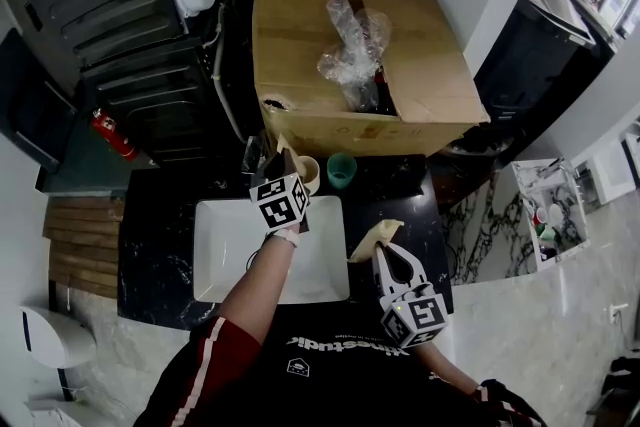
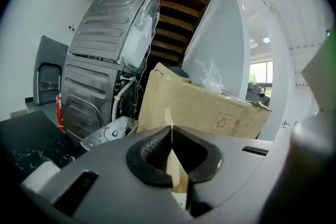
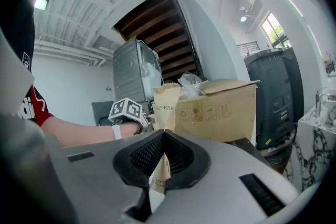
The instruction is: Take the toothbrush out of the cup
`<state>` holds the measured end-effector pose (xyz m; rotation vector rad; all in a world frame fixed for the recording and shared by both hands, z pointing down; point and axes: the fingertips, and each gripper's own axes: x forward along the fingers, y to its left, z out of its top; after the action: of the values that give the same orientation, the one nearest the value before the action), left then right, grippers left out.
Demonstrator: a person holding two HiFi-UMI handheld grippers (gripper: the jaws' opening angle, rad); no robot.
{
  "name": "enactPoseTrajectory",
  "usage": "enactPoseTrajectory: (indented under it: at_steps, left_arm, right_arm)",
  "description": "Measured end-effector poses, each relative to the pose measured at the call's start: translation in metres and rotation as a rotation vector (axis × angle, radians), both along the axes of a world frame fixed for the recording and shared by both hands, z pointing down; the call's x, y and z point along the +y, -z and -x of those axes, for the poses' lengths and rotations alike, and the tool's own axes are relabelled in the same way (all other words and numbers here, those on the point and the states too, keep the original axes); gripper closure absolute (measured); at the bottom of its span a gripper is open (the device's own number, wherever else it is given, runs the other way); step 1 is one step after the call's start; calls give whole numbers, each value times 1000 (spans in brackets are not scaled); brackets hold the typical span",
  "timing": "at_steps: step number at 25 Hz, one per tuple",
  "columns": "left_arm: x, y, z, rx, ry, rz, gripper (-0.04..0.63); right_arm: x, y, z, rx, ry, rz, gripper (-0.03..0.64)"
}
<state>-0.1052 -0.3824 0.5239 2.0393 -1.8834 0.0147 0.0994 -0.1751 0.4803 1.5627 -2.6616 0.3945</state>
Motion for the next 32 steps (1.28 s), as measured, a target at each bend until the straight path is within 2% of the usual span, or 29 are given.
enactPoseTrajectory:
  at_steps: [11, 16, 22, 32]
  left_arm:
    - [24, 102, 9, -21, -79, -236, 581]
    - [38, 108, 15, -35, -121, -236, 581]
    - [84, 107, 29, -78, -195, -254, 581]
    - [175, 104, 42, -19, -276, -311, 580]
  right_arm:
    - [-2, 1, 5, 12, 8, -6, 580]
    - [-2, 4, 11, -2, 21, -19, 580]
    - [-5, 7, 10, 20, 18, -27, 580]
    - [-12, 29, 7, 28, 2, -86, 580]
